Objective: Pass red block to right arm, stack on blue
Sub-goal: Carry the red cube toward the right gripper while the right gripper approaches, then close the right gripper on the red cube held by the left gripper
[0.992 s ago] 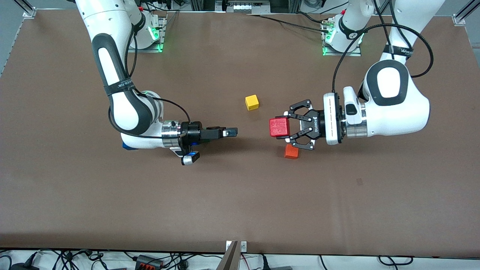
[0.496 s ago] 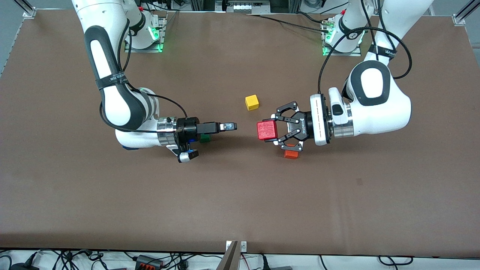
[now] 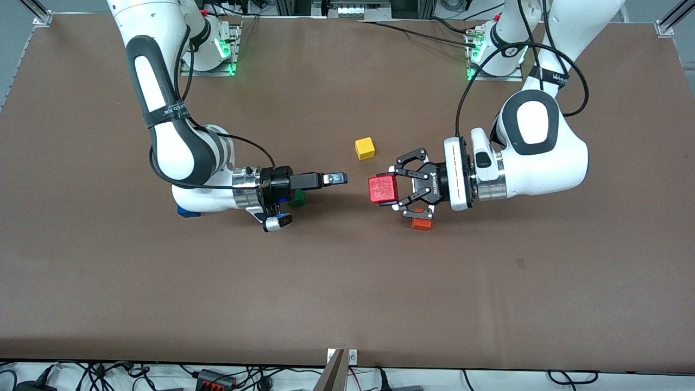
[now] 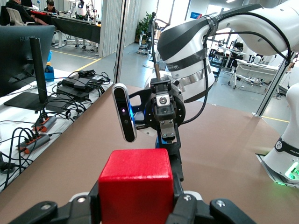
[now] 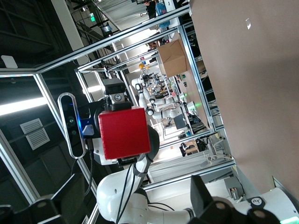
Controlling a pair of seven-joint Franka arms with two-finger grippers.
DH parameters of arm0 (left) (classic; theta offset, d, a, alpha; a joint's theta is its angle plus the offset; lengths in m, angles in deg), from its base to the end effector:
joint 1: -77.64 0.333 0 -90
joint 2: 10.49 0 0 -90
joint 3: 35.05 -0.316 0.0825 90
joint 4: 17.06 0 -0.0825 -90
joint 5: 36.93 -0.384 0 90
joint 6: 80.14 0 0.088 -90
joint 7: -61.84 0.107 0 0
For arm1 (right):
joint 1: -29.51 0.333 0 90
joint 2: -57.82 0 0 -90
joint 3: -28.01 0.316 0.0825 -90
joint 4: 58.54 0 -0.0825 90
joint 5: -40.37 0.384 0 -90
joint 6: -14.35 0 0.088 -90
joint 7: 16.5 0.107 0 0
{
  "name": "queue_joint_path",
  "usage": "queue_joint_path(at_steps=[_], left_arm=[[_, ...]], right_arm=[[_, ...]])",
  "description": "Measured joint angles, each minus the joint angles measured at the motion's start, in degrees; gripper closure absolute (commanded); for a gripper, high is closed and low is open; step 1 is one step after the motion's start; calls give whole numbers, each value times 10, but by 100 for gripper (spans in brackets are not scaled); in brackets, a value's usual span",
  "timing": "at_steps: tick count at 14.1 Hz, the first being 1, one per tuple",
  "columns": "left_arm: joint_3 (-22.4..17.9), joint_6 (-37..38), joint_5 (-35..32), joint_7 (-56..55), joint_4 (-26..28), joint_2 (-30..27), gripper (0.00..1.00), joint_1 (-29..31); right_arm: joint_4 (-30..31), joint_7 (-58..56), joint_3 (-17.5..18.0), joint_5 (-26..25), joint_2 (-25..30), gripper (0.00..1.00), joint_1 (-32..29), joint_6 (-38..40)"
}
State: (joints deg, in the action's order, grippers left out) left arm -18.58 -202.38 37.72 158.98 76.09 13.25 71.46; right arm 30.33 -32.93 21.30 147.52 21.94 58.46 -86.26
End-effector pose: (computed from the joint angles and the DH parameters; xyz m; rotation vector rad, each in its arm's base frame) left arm 0.6346 -0.2807 0.4339 1.6052 -1.2514 0.9289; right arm 0.6229 0.3649 0.3471 -1.4985 0.1935 0.3476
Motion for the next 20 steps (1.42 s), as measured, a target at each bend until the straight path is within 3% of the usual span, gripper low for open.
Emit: queue_joint_path(at_steps=[8,12,20], left_arm=[[14,-36,35,18,16,1,90,-15],[15,-40,36,25,16,1,90,-15],[15,-44,36,34,17,1,90,-15]], right_arm=[[-42,-1,0,6,-26,0,13,-3],[-53,-2,0,6,-40,8,14,-3],[-59,-10,0,22,-45,15,17,-8]])
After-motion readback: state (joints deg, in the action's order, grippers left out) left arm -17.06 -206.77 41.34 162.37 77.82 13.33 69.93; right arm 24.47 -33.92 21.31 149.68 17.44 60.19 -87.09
